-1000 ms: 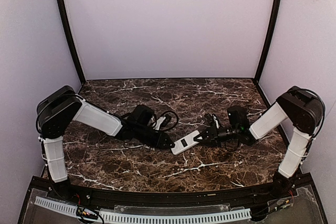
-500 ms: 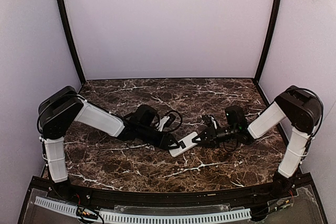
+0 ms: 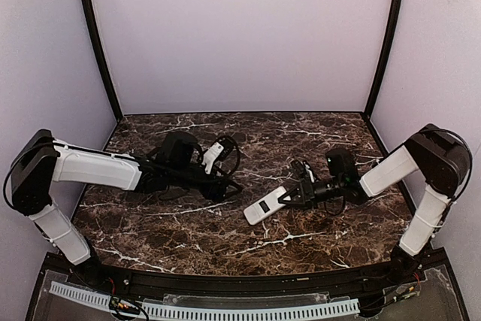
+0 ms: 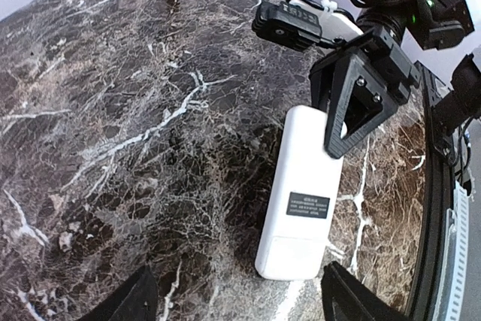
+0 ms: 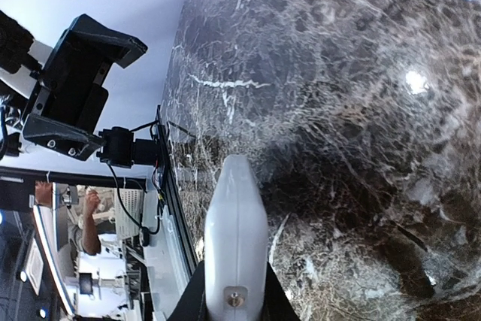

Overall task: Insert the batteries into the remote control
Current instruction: Press the battery cover on the remote control, then pass from the right arm to the left

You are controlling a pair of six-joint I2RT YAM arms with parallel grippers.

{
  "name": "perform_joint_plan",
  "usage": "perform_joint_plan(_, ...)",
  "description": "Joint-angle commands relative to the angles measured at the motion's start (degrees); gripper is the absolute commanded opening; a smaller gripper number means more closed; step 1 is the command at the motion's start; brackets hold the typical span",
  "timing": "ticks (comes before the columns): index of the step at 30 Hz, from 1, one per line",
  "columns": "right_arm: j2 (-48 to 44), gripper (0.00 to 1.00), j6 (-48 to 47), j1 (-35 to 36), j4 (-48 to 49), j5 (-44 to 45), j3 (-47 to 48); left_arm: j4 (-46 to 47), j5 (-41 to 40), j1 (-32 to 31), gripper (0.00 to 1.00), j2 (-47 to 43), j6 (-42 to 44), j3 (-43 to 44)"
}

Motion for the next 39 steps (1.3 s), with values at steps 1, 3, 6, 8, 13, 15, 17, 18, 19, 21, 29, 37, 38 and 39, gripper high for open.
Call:
perform_joint_plan(1, -4.1, 0.00, -8.1, -0.4, -5.7, -2.0, 3.4, -2.6, -1.0, -0.8, 0.75, -3.7, 11.5, -3.5)
perform_joint_plan(3, -4.8, 0.00, -9.6, -0.4, -8.2, -3.6, 4.7, -2.3, -0.8, -1.9, 0.75, -7.5, 17.9, -5.5)
perform_joint_plan(6, -5.6, 0.00, -12.1, -0.3, -13.6, -6.6, 7.4, -3.7, -2.6, -4.9, 0.75, -12.1, 31.9, -9.0)
perform_joint_plan(8, -5.8, 0.00, -13.9, 0.1, -17.9, -8.0, 9.2, -6.1, -3.8, -6.6, 0.75, -15.0, 38.7, -9.7)
perform_joint_plan(13, -6.4, 0.00, -14.9, 1.8, -21.6, -11.9, 11.6, -11.0, -8.0, -11.2, 0.74, -16.9, 49.3, -9.1)
perform_joint_plan(15, -6.5, 0.00, -14.8, 2.6, -23.1, -12.1, 12.6, -11.7, -10.6, -12.2, 0.71, -15.7, 49.8, -8.1)
perform_joint_plan(17, -7.0, 0.00, -16.1, 3.1, -26.2, -9.9, 13.9, -11.2, -12.6, -12.4, 0.70, -15.0, 48.8, -7.5)
perform_joint_plan(18, -7.3, 0.00, -17.3, 3.1, -28.6, -8.3, 14.8, -10.1, -13.3, -12.4, 0.69, -15.0, 48.1, -7.7)
perform_joint_plan(19, -7.7, 0.00, -20.1, 3.2, -33.9, -5.0, 16.6, -8.1, -14.6, -12.4, 0.69, -15.0, 46.9, -8.4)
perform_joint_plan(21, -8.7, 0.00, -25.6, 3.2, -43.2, 1.7, 20.2, -5.2, -16.5, -12.4, 0.69, -15.5, 44.2, -9.4)
perform_joint_plan(29, -11.5, 0.00, -32.4, 3.2, -57.1, 17.0, 27.8, -0.8, -17.3, -9.3, 0.69, -18.7, 34.0, -12.3)
perform_joint_plan(37, -13.1, 0.00, -36.9, 5.5, -67.7, 34.6, 35.2, 1.0, -17.5, -8.1, 0.69, -18.2, 28.9, -13.0)
perform_joint_plan(38, -13.1, 0.00, -37.0, 6.0, -69.0, 36.9, 35.9, 1.5, -17.6, -7.9, 0.69, -18.2, 28.2, -13.1)
perform_joint_plan(39, -12.9, 0.00, -37.2, 6.6, -70.2, 38.7, 36.8, 1.8, -17.6, -7.8, 0.69, -18.2, 27.9, -13.2)
